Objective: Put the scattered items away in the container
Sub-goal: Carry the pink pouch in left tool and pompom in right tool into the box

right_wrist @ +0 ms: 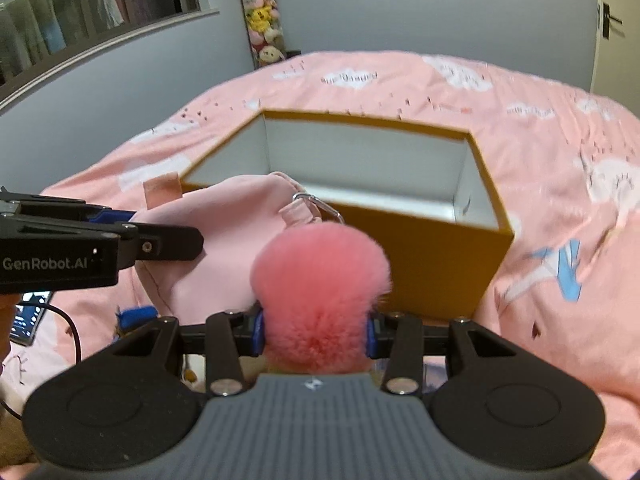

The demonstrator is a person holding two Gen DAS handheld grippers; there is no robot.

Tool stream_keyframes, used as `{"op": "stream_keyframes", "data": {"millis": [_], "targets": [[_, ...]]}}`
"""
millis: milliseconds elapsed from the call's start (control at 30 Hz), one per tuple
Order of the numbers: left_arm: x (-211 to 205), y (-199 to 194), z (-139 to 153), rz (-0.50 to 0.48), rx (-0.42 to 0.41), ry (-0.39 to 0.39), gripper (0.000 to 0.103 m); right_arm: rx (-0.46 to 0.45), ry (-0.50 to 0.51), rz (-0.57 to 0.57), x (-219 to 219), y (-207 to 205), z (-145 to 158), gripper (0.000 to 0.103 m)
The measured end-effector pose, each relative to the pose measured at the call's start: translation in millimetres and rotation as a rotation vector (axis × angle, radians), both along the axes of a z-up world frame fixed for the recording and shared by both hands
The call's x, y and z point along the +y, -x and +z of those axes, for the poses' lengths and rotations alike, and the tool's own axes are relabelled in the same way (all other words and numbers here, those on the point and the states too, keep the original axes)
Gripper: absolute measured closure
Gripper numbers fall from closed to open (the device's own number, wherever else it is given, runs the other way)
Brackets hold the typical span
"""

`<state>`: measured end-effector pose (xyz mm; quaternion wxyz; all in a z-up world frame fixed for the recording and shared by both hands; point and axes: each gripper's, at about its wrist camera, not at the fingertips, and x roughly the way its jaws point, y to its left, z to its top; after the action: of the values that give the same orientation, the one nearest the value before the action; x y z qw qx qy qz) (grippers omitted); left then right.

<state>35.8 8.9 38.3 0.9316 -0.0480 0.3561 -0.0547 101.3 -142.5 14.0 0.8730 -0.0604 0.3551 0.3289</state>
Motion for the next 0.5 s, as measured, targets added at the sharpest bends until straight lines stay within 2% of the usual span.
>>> {"op": "stream_keyframes", "data": {"millis": [500], "targets": [[23.2,-25.4,52.8,0.049,-0.159,-0.002,0.069,-0.162,-0.057,0.042,25.8,-28.6,59.0,0.057]]}}
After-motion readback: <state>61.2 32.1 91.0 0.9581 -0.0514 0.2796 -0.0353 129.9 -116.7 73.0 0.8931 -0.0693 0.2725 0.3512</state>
